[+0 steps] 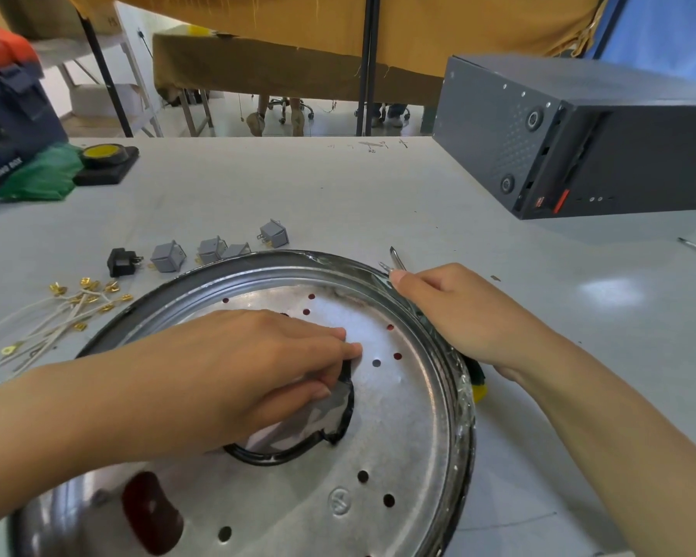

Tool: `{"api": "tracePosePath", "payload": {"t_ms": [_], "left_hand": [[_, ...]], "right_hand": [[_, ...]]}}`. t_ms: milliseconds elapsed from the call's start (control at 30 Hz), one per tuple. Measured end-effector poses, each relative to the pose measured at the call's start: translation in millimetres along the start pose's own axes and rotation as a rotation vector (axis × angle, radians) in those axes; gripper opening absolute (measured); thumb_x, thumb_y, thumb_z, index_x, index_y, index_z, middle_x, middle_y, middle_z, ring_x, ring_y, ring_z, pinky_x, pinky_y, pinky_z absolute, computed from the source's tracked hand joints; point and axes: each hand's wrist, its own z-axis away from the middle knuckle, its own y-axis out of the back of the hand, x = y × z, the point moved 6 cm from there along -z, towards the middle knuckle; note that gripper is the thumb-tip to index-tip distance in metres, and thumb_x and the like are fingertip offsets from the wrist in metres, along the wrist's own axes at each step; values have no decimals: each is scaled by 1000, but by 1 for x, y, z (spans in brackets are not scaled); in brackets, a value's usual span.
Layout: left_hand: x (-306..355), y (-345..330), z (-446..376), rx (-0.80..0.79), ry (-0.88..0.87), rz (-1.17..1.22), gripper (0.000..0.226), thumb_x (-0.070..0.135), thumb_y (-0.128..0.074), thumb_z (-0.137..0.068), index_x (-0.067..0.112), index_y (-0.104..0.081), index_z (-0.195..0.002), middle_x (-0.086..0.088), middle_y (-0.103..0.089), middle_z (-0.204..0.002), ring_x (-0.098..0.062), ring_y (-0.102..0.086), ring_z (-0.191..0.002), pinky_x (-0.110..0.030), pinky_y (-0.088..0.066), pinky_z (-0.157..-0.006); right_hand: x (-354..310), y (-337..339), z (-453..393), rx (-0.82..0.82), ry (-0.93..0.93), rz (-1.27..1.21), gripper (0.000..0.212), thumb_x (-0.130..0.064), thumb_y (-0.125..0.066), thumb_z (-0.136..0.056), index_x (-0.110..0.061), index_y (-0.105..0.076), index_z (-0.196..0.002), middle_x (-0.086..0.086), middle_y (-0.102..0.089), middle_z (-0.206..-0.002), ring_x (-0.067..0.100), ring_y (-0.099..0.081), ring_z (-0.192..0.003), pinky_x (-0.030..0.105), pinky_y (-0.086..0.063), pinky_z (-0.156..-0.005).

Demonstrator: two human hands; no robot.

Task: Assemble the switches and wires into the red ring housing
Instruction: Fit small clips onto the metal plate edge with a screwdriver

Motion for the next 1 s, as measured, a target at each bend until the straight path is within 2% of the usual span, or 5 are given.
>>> {"api": "tracePosePath", "payload": {"t_ms": [133, 233, 333, 700, 1000], "left_hand": [[1, 11, -3, 60, 8, -21, 26, 41, -37, -95, 34, -56, -112, 16, -60, -107, 0, -53, -97, -20, -40, -88], [0, 27, -9, 173, -33, 168, 13, 36, -49, -91, 30, -61, -91, 23, -61, -86, 10, -52, -81, -7, -35, -71], [-10, 28, -25, 198, 49, 298, 10, 29, -56, -90, 27, -64, -84, 19, -66, -83, 7, -57, -84, -6, -39, -70], [-29, 17, -40, 258, 207, 549, 9, 20, -68, -83, 28, -73, -82, 11, -70, -72, 0, -64, -69, -9, -47, -64], [-32, 15, -40, 308, 210, 570, 11, 16, -70, -80, 27, -73, -80, 12, -70, -69, 1, -64, -66, -6, -44, -63]], "right_hand": [[1, 0, 2, 4, 5, -1, 48, -47, -40, -96, -17, -32, -59, -6, -27, -46, 11, -27, -45, 30, -25, -54], [1, -1, 2, -8, -2, -10, 52, -48, -39, -96, -5, -44, -66, 7, -38, -61, 17, -36, -56, 32, -31, -60], [1, -1, 1, -9, 2, 12, 58, -48, -39, -95, 4, -48, -72, 9, -42, -63, 19, -40, -59, 32, -33, -60], [4, -1, -2, -9, 58, 39, 48, -50, -38, -94, -15, -46, -62, 2, -40, -54, 13, -36, -48, 22, -27, -42], [2, -2, -2, -17, 77, 3, 48, -50, -37, -93, -13, -49, -63, 3, -40, -54, 13, -37, -48, 29, -31, -51]]}}
